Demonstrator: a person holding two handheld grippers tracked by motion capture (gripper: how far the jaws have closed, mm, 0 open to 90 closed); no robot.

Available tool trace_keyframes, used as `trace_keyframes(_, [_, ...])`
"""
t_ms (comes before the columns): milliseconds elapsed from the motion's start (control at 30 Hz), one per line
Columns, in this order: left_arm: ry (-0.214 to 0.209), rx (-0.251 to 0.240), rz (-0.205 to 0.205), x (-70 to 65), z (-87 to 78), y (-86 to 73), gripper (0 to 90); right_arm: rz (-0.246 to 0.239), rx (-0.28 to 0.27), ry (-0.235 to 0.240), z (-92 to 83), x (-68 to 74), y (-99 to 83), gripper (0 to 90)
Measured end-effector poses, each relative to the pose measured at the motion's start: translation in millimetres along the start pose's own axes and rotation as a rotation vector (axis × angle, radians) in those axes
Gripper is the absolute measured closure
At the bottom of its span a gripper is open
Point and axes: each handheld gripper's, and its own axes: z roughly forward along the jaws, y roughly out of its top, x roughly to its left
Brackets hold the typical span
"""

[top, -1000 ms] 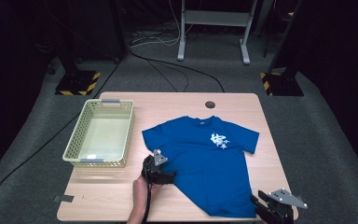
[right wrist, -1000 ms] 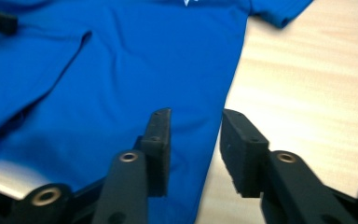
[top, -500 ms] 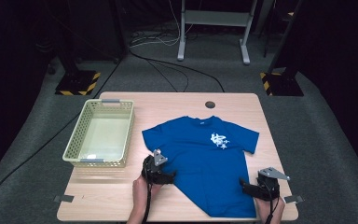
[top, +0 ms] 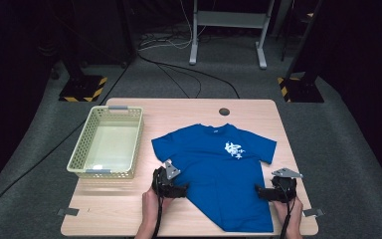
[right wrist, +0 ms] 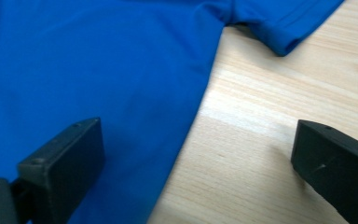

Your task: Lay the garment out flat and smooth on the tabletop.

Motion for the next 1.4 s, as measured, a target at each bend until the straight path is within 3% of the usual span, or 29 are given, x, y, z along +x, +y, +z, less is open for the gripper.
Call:
trace_keyframes(133, [-0.01,-0.005,0.002,0.5,-0.7,-0.3,12.9,0.007,0.012,0.009,2.4,-2.9,1.7,0.0])
trace_keyframes(267, [0.009,-0.028,0.006,-2.1,-4.4,1.6,13.0,0.01,0.013,0.008,3.5,-4.5,2.8,0.0])
trace_keyframes(400, [-0.013,-0.05,0.009,-9.2,-7.8,11.0,13.1,0.009,0.012,0.008,3.5,-4.6,2.7,0.0])
trace_keyframes(567, [-0.076,-0.075,-0.012,-18.7,-6.8,26.7,14.7,0.01,0.012,0.009,3.5,-4.6,2.7,0.0])
trace_keyframes(667, [-0.099,-0.071,-0.019,-27.3,-0.8,36.7,17.7,0.009,0.012,0.009,3.5,-4.6,2.7,0.0])
trace_keyframes(933, [-0.146,-0.018,0.023,-61.6,25.6,56.2,25.8,0.012,0.01,0.01,3.5,-4.8,2.7,0.0])
trace_keyframes(1067, [-0.126,0.022,0.026,-73.6,35.4,59.3,34.3,0.011,0.009,0.011,3.7,-5.2,2.9,0.0])
trace_keyframes(1200, [-0.097,0.05,0.02,-80.7,42.7,57.0,48.4,0.009,0.007,0.013,3.8,-5.6,3.1,0.1])
trace_keyframes(1400, [-0.104,0.037,0.03,-82.6,39.5,52.4,66.7,0.01,0.005,0.014,3.9,-5.9,3.3,1.0])
